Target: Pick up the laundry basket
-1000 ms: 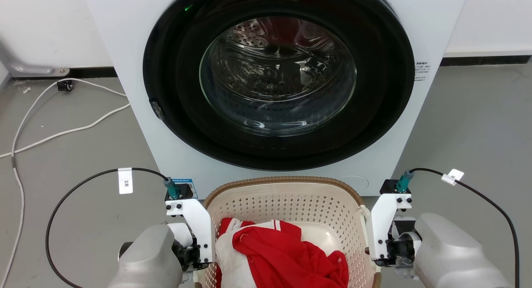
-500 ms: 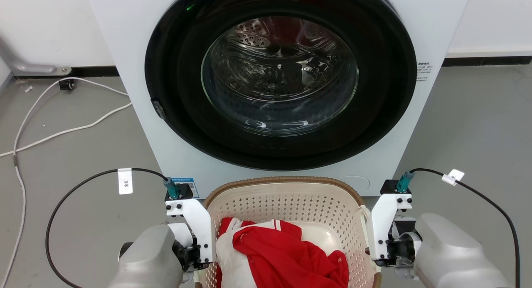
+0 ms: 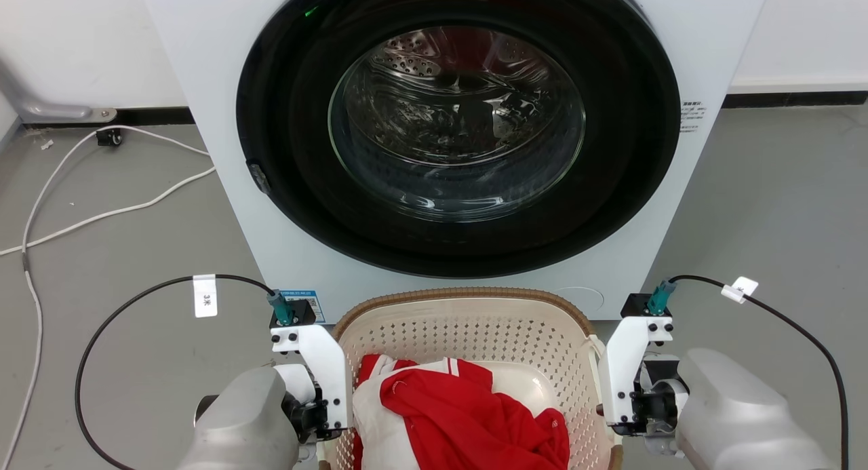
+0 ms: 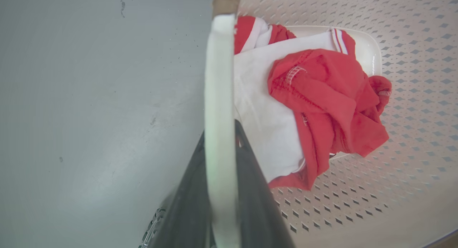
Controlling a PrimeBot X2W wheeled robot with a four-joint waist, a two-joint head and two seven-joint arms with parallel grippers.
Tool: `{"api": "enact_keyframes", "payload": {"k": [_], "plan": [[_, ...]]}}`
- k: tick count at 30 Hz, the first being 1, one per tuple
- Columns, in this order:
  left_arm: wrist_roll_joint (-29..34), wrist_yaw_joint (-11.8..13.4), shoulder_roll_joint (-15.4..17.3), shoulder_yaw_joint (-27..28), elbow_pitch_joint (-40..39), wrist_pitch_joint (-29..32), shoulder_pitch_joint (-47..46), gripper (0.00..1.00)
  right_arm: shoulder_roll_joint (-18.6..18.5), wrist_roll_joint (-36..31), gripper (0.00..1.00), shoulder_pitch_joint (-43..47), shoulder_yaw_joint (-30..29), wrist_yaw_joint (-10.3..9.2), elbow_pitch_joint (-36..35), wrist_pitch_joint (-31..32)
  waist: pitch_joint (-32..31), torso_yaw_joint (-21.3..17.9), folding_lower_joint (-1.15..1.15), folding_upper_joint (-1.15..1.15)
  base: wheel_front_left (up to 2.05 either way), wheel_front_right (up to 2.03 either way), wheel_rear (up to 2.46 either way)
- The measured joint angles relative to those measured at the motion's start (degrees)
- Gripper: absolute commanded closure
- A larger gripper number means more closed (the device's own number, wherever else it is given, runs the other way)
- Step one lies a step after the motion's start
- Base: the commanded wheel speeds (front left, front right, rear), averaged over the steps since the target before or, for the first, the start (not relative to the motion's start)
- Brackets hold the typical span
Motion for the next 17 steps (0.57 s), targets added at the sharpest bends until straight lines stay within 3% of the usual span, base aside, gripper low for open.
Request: {"api": "enact_keyframes", "payload": {"k": [17], "plan": [[-0.60,0.00,0.04,-0.76,0.01,-0.21,0.00,1.00,-0.07,-0.02,1.00,0.43,-0.34,-0.01,0.01,0.08,0.05,0.03,0.00,0.00,0.00,0.00,0.00]]}}
